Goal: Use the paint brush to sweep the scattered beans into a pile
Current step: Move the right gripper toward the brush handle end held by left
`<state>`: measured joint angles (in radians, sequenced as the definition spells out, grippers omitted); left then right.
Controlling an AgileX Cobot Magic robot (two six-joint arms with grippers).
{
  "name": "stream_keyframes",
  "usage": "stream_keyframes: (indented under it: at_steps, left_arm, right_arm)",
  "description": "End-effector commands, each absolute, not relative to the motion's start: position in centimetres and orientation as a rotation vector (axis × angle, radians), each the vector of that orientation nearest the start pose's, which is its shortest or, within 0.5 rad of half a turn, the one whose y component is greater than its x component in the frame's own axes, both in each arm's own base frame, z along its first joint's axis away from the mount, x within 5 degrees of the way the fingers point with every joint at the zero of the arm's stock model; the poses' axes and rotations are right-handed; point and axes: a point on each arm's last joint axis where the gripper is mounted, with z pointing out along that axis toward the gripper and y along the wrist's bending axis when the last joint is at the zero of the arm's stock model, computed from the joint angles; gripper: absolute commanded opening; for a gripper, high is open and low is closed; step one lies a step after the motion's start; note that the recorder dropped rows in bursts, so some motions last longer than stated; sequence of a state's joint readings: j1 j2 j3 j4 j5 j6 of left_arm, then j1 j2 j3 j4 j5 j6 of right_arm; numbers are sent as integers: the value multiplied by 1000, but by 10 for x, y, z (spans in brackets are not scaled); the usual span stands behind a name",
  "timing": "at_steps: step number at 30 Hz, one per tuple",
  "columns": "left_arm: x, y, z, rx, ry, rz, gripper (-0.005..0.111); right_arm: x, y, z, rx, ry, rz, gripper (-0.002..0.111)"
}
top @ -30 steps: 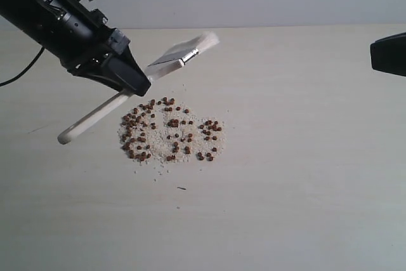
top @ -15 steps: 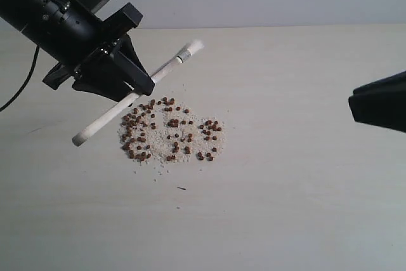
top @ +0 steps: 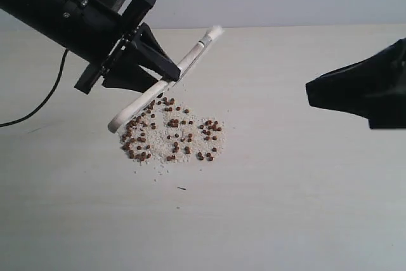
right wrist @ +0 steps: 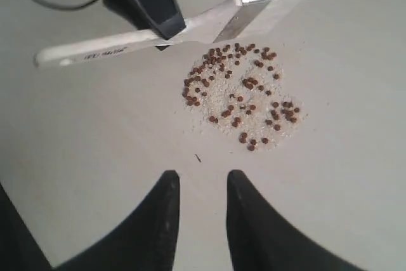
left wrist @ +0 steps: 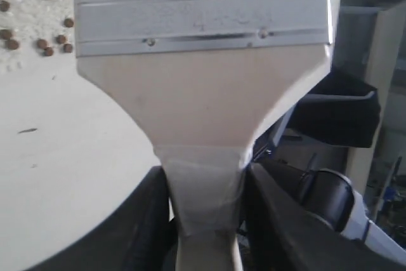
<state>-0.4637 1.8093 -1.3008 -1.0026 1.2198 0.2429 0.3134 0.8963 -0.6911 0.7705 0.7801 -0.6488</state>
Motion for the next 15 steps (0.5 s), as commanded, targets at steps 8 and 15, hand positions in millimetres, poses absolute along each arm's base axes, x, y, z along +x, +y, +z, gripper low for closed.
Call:
stream_keyframes:
  at_steps: [8, 15]
  left_arm:
    - [281, -225, 254, 916, 2624, -1442, 0]
    - [281, -224, 252, 1185, 2440, -1359, 0]
  right_arm:
    - [163, 106, 282, -1244, 2119, 640, 42]
    - [175, 116, 293, -1085, 1976, 727, 42]
